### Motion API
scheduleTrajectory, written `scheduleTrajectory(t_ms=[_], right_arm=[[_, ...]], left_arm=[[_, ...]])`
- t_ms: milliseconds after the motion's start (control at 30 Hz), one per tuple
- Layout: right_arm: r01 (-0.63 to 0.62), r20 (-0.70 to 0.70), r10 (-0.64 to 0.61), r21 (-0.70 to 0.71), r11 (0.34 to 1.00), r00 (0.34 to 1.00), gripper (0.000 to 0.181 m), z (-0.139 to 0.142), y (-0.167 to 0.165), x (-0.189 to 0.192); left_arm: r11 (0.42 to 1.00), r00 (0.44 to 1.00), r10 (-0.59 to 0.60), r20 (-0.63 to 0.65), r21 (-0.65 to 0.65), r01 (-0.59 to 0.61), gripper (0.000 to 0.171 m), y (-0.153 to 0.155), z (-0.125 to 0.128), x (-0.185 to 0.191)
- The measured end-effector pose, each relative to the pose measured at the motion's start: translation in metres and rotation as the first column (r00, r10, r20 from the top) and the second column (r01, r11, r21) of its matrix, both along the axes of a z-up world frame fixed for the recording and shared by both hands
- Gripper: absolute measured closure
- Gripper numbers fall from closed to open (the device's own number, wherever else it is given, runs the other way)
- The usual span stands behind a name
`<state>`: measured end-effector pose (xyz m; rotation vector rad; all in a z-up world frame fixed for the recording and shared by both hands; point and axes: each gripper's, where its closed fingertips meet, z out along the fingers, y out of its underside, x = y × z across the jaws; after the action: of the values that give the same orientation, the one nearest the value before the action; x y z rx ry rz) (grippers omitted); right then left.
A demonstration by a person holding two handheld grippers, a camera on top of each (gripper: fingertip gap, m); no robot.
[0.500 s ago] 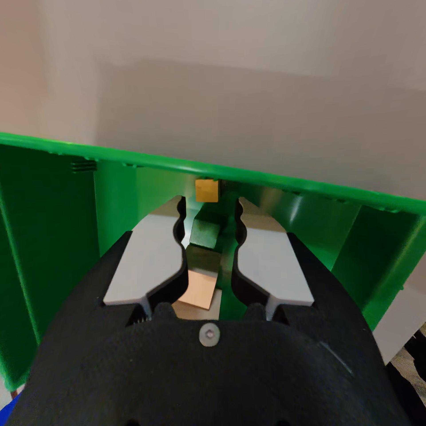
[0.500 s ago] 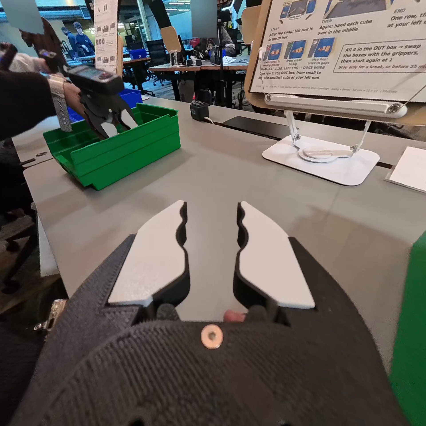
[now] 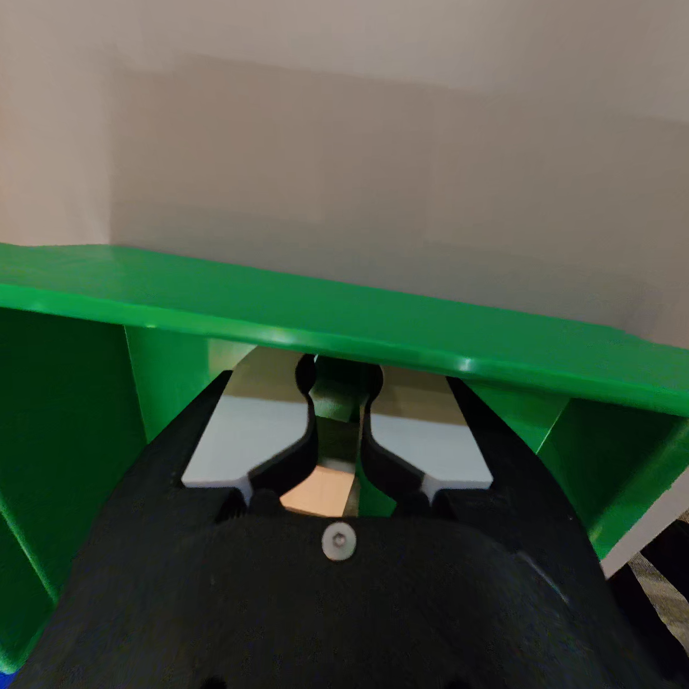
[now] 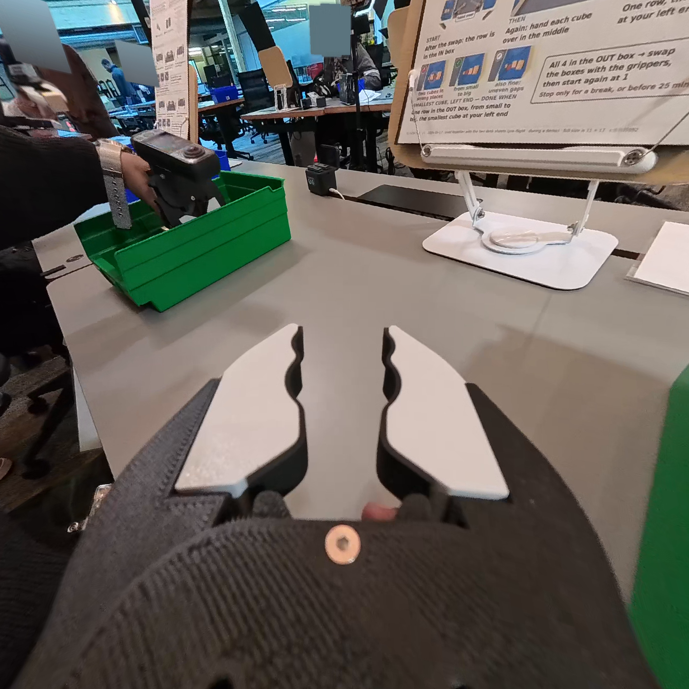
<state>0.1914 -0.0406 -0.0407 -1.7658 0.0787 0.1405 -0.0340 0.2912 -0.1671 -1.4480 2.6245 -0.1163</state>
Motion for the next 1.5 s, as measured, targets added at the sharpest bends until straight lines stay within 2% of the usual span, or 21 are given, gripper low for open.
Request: scheduleTrajectory(t_ms=[100, 167, 267, 333, 367, 433, 500, 567, 667, 767, 833, 933, 967, 1000, 1067, 1167, 1267, 1400, 1500], right_arm=[[-0.002, 0.0, 0.002, 0.004, 1.0, 1.0, 0.14, 0.001, 0.0, -0.001], [-0.01, -0.018, 0.01, 0.017, 1.0, 1.0, 0.14, 0.004, 0.0, -0.003], [-0.036, -0.05, 0.038, 0.038, 0.999, 0.998, 0.14, 0.01, 0.001, -0.008], [-0.061, -0.065, 0.064, 0.048, 0.997, 0.996, 0.14, 0.012, 0.002, -0.013], [-0.074, -0.071, 0.078, 0.054, 0.996, 0.994, 0.14, 0.014, 0.003, -0.016], [-0.106, -0.081, 0.112, 0.078, 0.991, 0.99, 0.14, 0.017, 0.006, -0.023], [-0.134, -0.083, 0.142, 0.102, 0.986, 0.986, 0.139, 0.018, 0.01, -0.031], [-0.158, -0.076, 0.168, 0.126, 0.979, 0.983, 0.136, 0.02, 0.015, -0.041], [-0.274, -0.1, 0.296, 0.19, 0.943, 0.95, 0.134, 0.032, 0.015, -0.07], [-0.349, -0.131, 0.388, 0.247, 0.904, 0.912, 0.133, 0.043, 0.005, -0.088], [-0.37, -0.145, 0.423, 0.29, 0.882, 0.894, 0.137, 0.044, -0.002, -0.093], [-0.392, -0.199, 0.466, 0.321, 0.862, 0.862, 0.148, 0.033, -0.008, -0.096], [-0.407, -0.24, 0.495, 0.336, 0.849, 0.835, 0.148, 0.033, -0.01, -0.098], [-0.422, -0.276, 0.523, 0.351, 0.836, 0.806, 0.148, 0.034, -0.012, -0.1], [-0.442, -0.311, 0.553, 0.362, 0.821, 0.773, 0.147, 0.033, -0.013, -0.102], [-0.448, -0.334, 0.552, 0.342, 0.826, 0.764, 0.144, 0.029, -0.012, -0.105], [-0.457, -0.329, 0.554, 0.328, 0.827, 0.765, 0.148, 0.027, -0.012, -0.11], [-0.471, -0.316, 0.544, 0.283, 0.836, 0.777, 0.15, 0.019, -0.008, -0.115], [-0.467, -0.348, 0.539, 0.274, 0.841, 0.767, 0.149, 0.015, -0.005, -0.117]], left_arm=[[0.998, 1.0, 0.002, 0.013, 0.055, -0.003, 0.149, 0.01, 0.01, -0.002], [0.998, 0.997, 0.024, 0.07, 0.061, -0.028, 0.149, 0.017, 0.028, -0.001], [0.995, 0.971, 0.087, 0.222, 0.035, -0.097, 0.149, 0.028, 0.073, 0.001], [0.989, 0.918, 0.146, 0.368, -0.054, -0.136, 0.15, 0.025, 0.113, 0.003], [0.983, 0.875, 0.178, 0.45, -0.126, -0.135, 0.15, 0.016, 0.136, 0.006], [0.936, 0.747, 0.263, 0.61, -0.348, -0.046, 0.15, -0.027, 0.186, 0.02], [0.835, 0.609, 0.337, 0.718, -0.527, 0.16, 0.15, -0.094, 0.231, 0.033], [0.757, 0.525, 0.417, 0.742, -0.603, 0.25, 0.15, -0.149, 0.249, 0.046], [0.662, 0.521, 0.475, 0.709, -0.678, 0.318, 0.15, -0.226, 0.238, 0.068], [0.578, 0.522, 0.53, 0.668, -0.735, 0.355, 0.15, -0.281, 0.218, 0.088], [0.524, 0.537, 0.553, 0.637, -0.767, 0.37, 0.15, -0.307, 0.2, 0.094], [0.397, 0.482, 0.685, 0.547, -0.834, 0.382, 0.151, -0.32, 0.179, 0.096], [0.345, 0.508, 0.7, 0.502, -0.861, 0.374, 0.151, -0.325, 0.172, 0.096], [0.324, 0.558, 0.672, 0.487, -0.871, 0.371, 0.151, -0.332, 0.166, 0.094], [0.353, 0.558, 0.66, 0.503, -0.864, 0.36, 0.151, -0.333, 0.159, 0.097], [0.304, 0.584, 0.651, 0.485, -0.871, 0.385, 0.151, -0.341, 0.157, 0.095], [0.354, 0.585, 0.637, 0.503, -0.864, 0.358, 0.151, -0.338, 0.144, 0.097], [0.269, 0.598, 0.67, 0.44, -0.895, 0.357, 0.151, -0.334, 0.145, 0.097], [0.296, 0.603, 0.654, 0.456, -0.888, 0.351, 0.151, -0.336, 0.14, 0.097]])
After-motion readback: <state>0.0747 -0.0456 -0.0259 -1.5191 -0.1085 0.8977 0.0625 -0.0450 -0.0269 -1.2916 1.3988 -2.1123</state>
